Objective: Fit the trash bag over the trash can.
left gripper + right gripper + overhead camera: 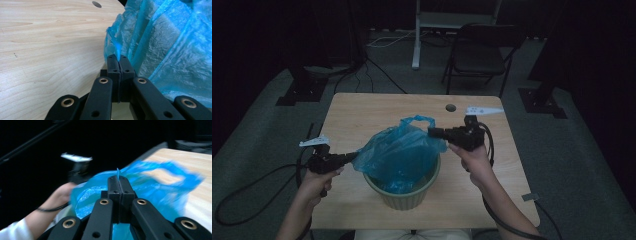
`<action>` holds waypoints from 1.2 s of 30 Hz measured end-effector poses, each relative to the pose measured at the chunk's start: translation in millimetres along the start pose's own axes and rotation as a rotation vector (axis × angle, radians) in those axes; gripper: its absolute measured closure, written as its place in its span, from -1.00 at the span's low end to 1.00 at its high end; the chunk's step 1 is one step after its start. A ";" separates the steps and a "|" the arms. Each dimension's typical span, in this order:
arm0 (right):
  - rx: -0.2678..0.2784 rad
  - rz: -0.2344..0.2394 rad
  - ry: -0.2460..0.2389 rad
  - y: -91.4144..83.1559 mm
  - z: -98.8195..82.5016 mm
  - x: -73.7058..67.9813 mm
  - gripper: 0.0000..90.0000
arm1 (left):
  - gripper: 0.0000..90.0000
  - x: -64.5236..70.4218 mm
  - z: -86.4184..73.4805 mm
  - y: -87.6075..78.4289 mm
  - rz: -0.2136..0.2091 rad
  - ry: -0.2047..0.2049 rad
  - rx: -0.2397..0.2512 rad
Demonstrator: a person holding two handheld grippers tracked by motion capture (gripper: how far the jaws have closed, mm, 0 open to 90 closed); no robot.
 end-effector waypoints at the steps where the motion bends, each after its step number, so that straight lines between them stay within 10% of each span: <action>1: 0.000 0.015 -0.010 -2.3 -4.2 -5.4 1.00 | 1.00 0.8 -0.5 -0.5 -0.003 0.005 -0.003; 8: -0.020 0.170 0.003 -10.4 -44.4 -39.0 1.00 | 1.00 2.8 -4.6 -3.4 0.004 0.020 -0.013; 13: -0.142 0.292 0.066 4.4 -94.1 -55.1 1.00 | 1.00 3.2 -7.7 -5.6 0.005 0.024 -0.014; 19: -0.233 0.229 0.052 16.1 -130.6 -48.6 1.00 | 1.00 1.7 -11.5 -0.8 0.024 0.027 -0.035; 27: -0.266 0.198 0.174 25.1 -164.9 -18.4 1.00 | 1.00 0.1 -13.5 11.3 0.012 0.027 -0.056; 30: -0.334 0.045 0.101 31.8 -177.3 -11.0 1.00 | 1.00 -0.5 -14.9 20.0 0.082 0.047 -0.087; 36: -0.340 0.021 0.236 31.1 -197.9 21.2 0.77 | 1.00 -10.4 -21.4 25.5 0.078 0.003 -0.070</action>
Point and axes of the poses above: each handheld gripper's, and its own axes: y roughly forward along the jaws, z roughly out of its top, x roughly to its right, the point moved 1 cm from there along y, roughly forward along the jaws, and after that the axes turned 1 degree about -y, right-handed, at the moved point
